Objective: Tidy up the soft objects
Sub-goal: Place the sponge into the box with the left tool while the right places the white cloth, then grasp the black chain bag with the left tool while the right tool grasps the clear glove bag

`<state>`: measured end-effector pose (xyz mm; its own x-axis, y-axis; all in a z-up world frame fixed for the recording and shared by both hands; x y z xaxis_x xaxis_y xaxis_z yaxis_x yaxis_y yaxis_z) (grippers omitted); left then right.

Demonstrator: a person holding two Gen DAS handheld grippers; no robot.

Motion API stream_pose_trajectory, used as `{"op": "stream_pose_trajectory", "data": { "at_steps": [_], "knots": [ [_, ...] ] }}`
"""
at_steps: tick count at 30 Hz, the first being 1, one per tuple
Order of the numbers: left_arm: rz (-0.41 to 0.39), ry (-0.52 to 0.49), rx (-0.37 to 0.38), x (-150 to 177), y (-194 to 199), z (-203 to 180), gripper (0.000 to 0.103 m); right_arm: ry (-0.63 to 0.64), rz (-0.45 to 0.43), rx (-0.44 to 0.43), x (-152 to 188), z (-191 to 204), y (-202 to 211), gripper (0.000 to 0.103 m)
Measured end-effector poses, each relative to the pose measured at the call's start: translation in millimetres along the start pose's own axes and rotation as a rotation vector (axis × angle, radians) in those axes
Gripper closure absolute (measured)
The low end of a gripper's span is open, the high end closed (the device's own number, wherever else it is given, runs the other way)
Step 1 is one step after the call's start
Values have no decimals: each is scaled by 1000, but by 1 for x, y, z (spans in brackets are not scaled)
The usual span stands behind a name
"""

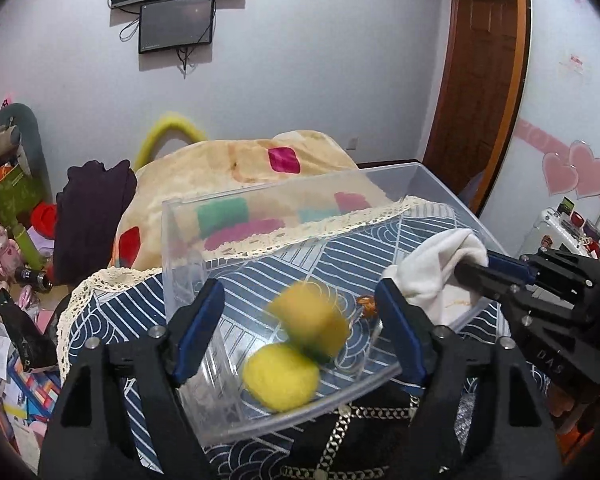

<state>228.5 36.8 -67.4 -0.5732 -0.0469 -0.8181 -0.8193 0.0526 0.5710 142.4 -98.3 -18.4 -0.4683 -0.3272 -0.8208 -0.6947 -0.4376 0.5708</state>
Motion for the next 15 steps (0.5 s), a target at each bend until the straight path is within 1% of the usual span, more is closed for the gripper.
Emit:
{"op": "stream_pose_trajectory", "data": {
  "at_steps": [2, 4, 5, 7, 10, 11, 13, 15],
  "knots": [
    [-6, 2, 7, 0, 6, -1, 25, 20, -10, 7, 2, 0, 7, 86],
    [-21, 0, 7, -1, 15, -1, 24, 27, -14, 1, 2, -1, 11, 77],
    [-34, -2, 8, -1, 22, -2, 22, 26, -17, -4, 3, -2, 14, 74],
    [-54, -2, 8, 0, 30, -3, 13, 17, -31, -8, 2, -4, 20, 62],
    [-87, 4, 5, 3, 47, -5, 8, 10, -54, -11, 2, -7, 32, 54],
    [-89, 4, 5, 5, 50, -5, 8, 6, -62, -12, 1, -7, 35, 53],
    [-93, 10, 8, 11, 57, -7, 5, -1, -78, -17, -3, -6, 40, 47],
    [-91, 19, 18, 17, 62, -8, 4, -10, -95, -22, -1, -6, 50, 44]
  ]
}}
Point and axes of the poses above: each gripper's, at about its wrist camera, not at the fingertips, and y roughly against the way its jaws point, z to its left, x to its underside, the point moved 6 cm from there along -y, roughly the way its jaws point, and after that the axes turned 2 degrees about -z, right-handed, at the moved point
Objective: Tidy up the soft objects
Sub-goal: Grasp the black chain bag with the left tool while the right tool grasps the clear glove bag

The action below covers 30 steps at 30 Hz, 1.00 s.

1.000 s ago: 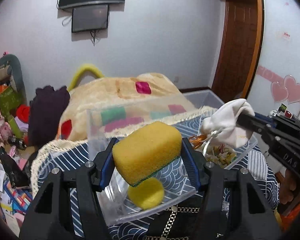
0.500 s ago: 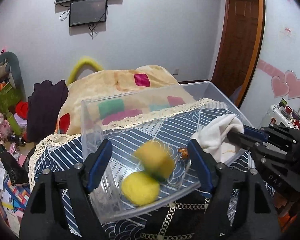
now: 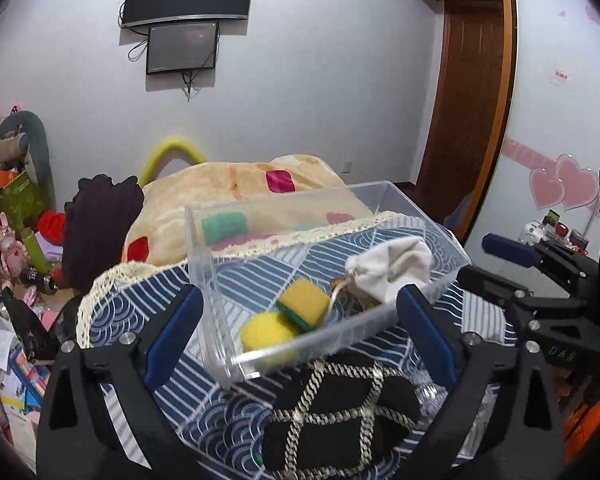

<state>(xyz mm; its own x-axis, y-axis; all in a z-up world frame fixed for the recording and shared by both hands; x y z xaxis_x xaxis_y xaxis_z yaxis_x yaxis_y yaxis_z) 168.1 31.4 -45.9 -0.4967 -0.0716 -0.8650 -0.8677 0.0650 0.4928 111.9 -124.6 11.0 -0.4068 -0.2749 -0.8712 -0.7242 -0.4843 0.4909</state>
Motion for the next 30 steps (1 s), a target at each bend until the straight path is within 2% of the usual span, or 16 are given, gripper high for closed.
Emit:
{"op": "stream_pose_trajectory", "data": {
  "at_steps": [6, 13, 20, 21, 22, 23, 25, 26, 28, 30],
  "knots": [
    [48, 30, 32, 30, 3, -5, 4, -14, 9, -2, 15, 3, 11, 43],
    [121, 22, -4, 73, -9, -5, 4, -60, 110, -35, 56, 6, 0, 43],
    [154, 73, 47, 97, -19, -4, 5, -66, 208, -84, 88, 17, -14, 43],
    [154, 82, 61, 99, -20, -3, 10, -69, 213, -88, 91, 18, -14, 43],
    [156, 87, 72, 100, -20, -3, 20, -75, 220, -93, 93, 18, -15, 43],
    [162, 92, 91, 101, -21, -3, 24, -81, 229, -99, 95, 18, -16, 45],
    [162, 106, 109, 101, -21, -2, 30, -92, 245, -120, 98, 19, -19, 59],
    [159, 108, 113, 102, -20, -4, 33, -92, 252, -131, 99, 21, -20, 59],
    [160, 117, 138, 101, -18, -4, 50, -91, 246, -137, 99, 22, -19, 69],
    [162, 120, 153, 101, -16, -5, 58, -86, 233, -131, 97, 22, -15, 74]
  ]
}}
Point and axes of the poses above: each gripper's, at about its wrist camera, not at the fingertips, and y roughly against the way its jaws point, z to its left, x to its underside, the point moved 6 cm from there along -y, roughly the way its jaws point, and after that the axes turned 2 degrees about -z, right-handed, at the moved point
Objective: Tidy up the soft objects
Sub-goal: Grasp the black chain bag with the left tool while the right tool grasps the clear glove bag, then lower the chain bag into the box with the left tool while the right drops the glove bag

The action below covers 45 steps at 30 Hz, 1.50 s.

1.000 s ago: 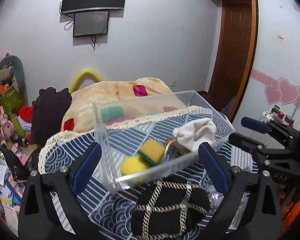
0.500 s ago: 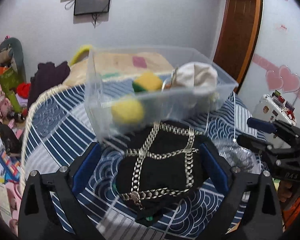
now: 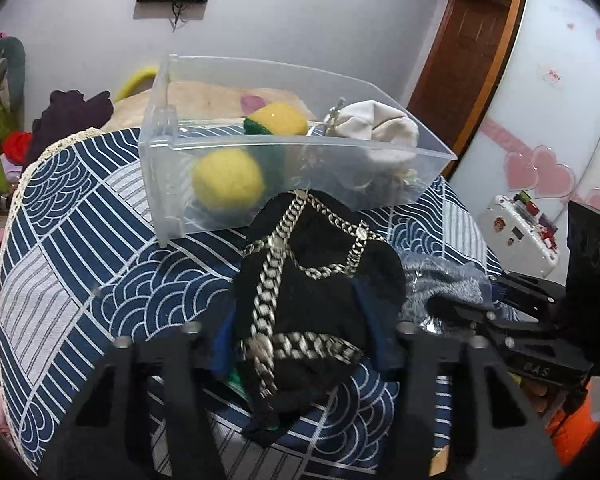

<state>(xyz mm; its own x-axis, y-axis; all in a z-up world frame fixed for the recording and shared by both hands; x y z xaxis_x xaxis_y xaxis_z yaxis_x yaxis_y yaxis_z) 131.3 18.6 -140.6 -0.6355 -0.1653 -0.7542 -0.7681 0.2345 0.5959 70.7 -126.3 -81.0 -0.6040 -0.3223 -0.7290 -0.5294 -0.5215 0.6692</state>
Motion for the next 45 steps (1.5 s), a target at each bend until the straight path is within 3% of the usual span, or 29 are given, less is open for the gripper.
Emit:
{"op": "stream_pose_trajectory", "data": {
  "at_steps": [4, 20, 28, 38, 45],
  "knots": [
    [-38, -22, 1, -2, 13, -2, 67, -13, -29, 11, -1, -4, 9, 78],
    [-170, -56, -41, -29, 60, -6, 69, -39, -188, 78, -33, -16, 52, 78],
    [-280, -68, -96, -66, 84, -2, 69, -25, -275, 83, -66, -12, 64, 78],
    [-318, -77, -146, -108, 66, 5, 69, 40, -345, 109, -108, -2, 61, 78],
    [-281, -64, -174, -121, 33, 14, 69, 58, -342, 100, -126, 10, 38, 78]
  ]
}}
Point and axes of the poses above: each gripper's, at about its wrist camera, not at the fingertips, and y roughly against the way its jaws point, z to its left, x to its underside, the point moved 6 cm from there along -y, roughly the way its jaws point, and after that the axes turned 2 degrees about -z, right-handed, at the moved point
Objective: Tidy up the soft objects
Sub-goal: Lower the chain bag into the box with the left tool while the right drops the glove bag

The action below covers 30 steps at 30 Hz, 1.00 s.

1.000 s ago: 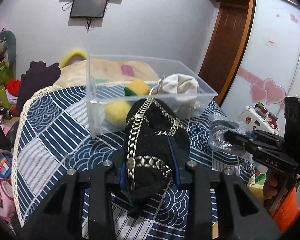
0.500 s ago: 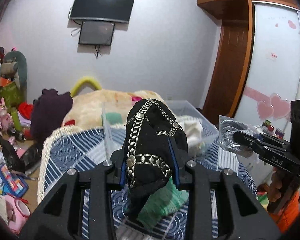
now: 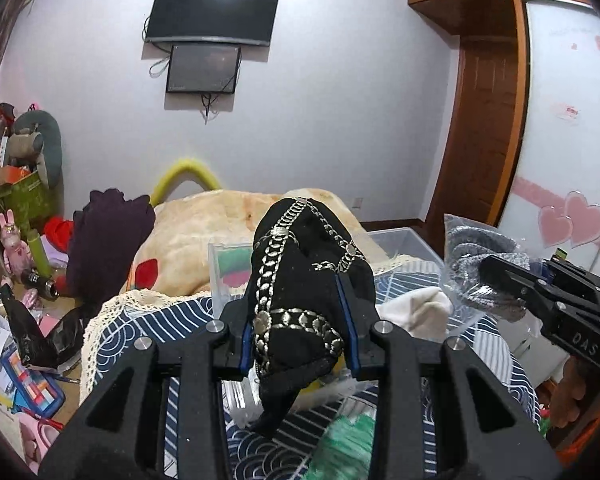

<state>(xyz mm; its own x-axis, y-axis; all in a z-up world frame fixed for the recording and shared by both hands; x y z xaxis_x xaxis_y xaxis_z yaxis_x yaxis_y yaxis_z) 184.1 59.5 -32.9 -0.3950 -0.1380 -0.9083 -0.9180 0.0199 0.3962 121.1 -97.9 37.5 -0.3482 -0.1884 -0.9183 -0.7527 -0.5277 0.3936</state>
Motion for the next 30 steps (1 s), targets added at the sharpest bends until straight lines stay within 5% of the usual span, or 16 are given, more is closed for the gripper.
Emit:
{"op": "stream_pose_trajectory", "data": {
  "at_steps": [13, 21, 30],
  "knots": [
    [126, -4, -8, 20, -56, 8, 68, -1, 159, -25, 30, 11, -64, 78],
    [155, -30, -6, 28, -61, 5, 60, 28, 174, -17, 36, 13, -60, 73],
    [121, -55, -38, 26, -40, 3, 31, 19, 143, 26, 30, 6, -45, 31]
  ]
}}
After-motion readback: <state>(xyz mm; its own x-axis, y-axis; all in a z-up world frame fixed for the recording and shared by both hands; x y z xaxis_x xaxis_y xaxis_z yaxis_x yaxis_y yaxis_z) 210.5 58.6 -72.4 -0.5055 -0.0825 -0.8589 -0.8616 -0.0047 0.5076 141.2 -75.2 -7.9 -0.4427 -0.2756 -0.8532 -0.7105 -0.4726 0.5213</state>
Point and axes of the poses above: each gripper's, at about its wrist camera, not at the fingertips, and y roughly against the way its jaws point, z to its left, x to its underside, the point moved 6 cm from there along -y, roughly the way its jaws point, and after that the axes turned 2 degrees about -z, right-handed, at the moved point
